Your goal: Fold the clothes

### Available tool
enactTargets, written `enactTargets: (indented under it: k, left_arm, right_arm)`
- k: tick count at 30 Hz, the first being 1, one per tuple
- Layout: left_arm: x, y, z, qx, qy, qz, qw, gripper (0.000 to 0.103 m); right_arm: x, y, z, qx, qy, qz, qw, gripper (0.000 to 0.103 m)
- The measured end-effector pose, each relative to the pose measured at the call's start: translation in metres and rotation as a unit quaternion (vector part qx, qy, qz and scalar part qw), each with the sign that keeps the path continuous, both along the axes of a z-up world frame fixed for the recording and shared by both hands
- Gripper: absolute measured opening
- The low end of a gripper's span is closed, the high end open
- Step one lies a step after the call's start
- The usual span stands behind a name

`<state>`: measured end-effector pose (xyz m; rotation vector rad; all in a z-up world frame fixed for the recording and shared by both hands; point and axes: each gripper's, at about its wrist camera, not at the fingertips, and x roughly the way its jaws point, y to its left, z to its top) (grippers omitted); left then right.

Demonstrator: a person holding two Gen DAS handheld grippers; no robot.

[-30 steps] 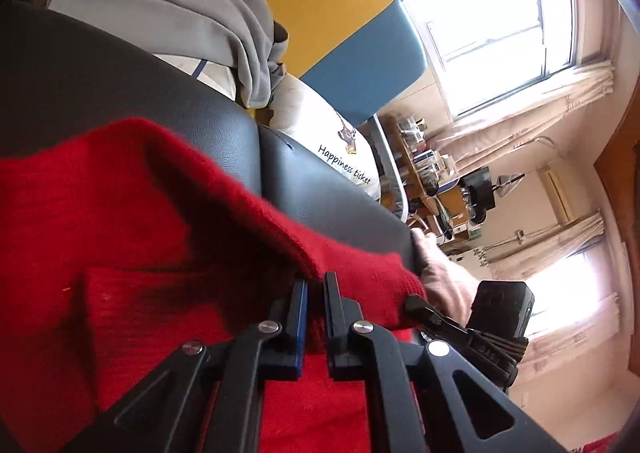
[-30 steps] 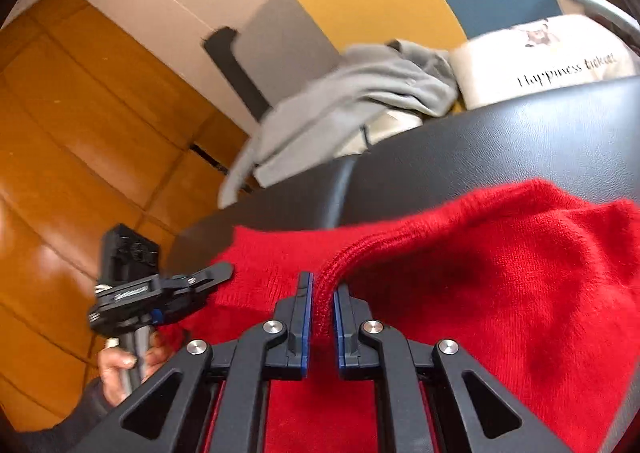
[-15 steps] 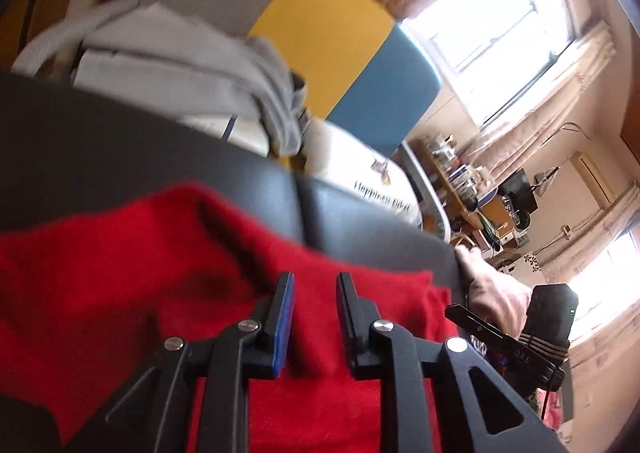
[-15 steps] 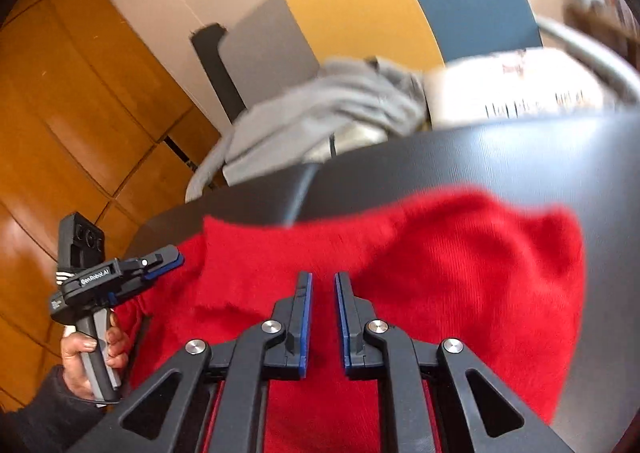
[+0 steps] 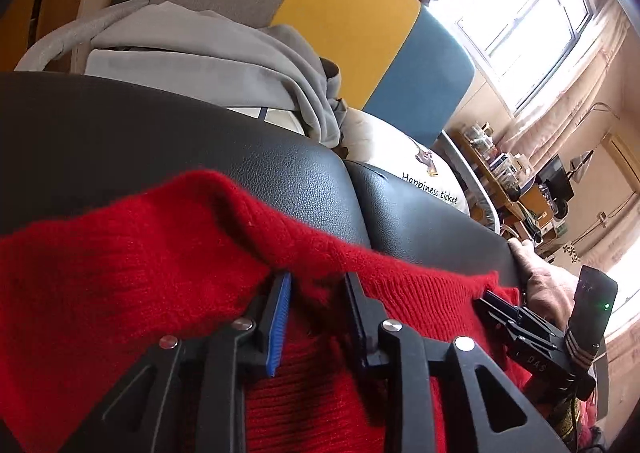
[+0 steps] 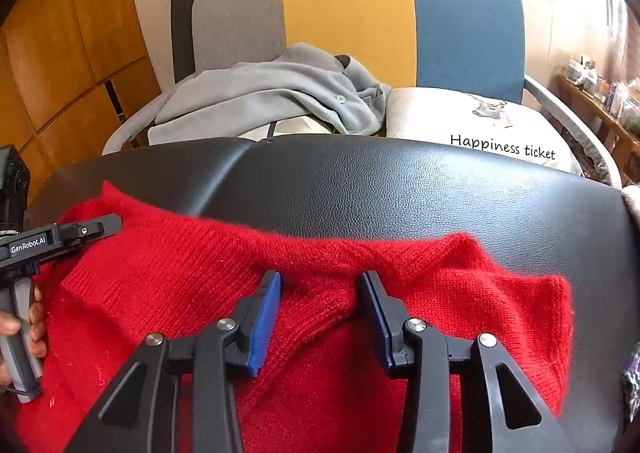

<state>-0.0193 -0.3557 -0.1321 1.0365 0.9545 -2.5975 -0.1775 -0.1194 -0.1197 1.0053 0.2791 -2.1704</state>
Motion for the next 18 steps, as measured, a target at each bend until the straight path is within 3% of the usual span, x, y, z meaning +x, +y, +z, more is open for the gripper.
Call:
enactTargets:
  k: [3,6,7,8,12,14,18]
  left_arm:
    - [0.016,-0.006,0.008,0.037,0.009,0.031,0.9988,0.03]
    - [0.059,-0.008,0.015,0.08,0.032,0.057,0.9947,0.034]
    - [0.077,-0.006,0.017,0.088,0.037,0.062,0.9935,0.035]
    - [0.099,-0.003,0.019,0.091,0.04,0.067,0.9928,0.035]
    - [0.19,0.0,0.026,0.101,0.047,0.113,0.9873,0.038]
    - [0.238,0.001,0.028,0.093,0.049,0.152,0.9827,0.039]
    - [0.332,0.005,0.029,0.072,0.034,0.221,0.972,0.044]
  right_arm:
    - [0.003,-0.001,0.001,0.001,0.004,-0.001,1.0,0.044]
    - [0.006,-0.004,0.003,0.004,0.006,0.0,1.0,0.046]
    - [0.007,-0.006,0.005,0.008,0.009,-0.001,1.0,0.051]
    - [0.011,-0.006,0.008,0.019,0.017,-0.007,1.0,0.062]
    - [0.045,-0.001,0.029,-0.008,0.04,0.004,0.999,0.068]
    - [0.068,0.002,0.036,-0.023,0.039,0.025,0.999,0.083]
    - [0.115,0.011,0.029,-0.03,0.028,0.075,0.996,0.087]
